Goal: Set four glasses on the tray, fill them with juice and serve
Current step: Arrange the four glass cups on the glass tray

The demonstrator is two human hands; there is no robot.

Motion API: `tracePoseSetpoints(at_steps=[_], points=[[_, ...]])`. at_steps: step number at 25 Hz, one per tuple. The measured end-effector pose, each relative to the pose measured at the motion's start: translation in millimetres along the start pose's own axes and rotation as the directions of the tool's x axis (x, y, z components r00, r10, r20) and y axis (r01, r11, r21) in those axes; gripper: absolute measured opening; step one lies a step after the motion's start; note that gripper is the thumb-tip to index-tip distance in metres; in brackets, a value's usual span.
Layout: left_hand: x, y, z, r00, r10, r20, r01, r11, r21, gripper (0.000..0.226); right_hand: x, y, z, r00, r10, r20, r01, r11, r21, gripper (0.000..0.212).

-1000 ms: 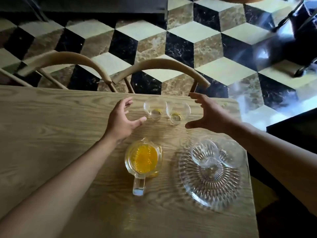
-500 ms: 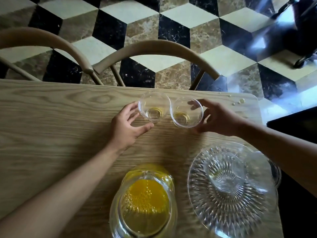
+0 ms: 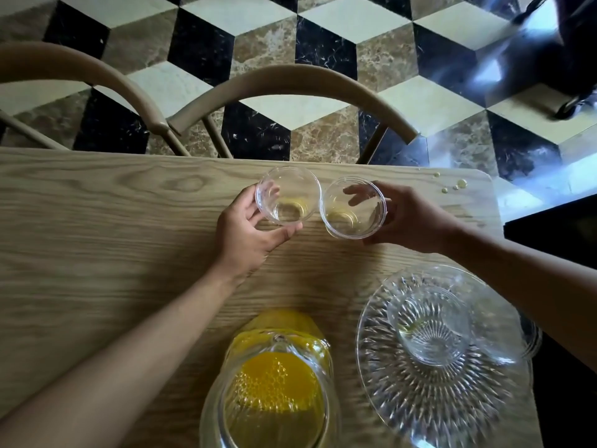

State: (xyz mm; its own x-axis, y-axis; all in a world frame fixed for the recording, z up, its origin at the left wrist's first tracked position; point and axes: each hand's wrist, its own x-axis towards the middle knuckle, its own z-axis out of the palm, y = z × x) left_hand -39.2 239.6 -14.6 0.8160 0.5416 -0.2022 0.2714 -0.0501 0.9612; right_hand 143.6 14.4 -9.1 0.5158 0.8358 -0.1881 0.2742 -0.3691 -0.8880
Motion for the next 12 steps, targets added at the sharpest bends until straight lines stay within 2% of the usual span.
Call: tracePoseSetpoints(at_steps=[5,12], points=[[-8.3,22.2,-10.4,1.0,0.024,-0.019,-0.023,1.0,0.013,0.092,-10.9,-20.9,-6.3,0.997,-0.008,-0.082,0.009,1.0,0.012,0.088],[-34.0,115.7,-33.7,0.987,0.158,-0.007,-0.157,0.982,0.106,0.089,-43.2,-79.2,-35.1,0.972,-0.079,-0.22,0.082,0.997,0.004,0.086]])
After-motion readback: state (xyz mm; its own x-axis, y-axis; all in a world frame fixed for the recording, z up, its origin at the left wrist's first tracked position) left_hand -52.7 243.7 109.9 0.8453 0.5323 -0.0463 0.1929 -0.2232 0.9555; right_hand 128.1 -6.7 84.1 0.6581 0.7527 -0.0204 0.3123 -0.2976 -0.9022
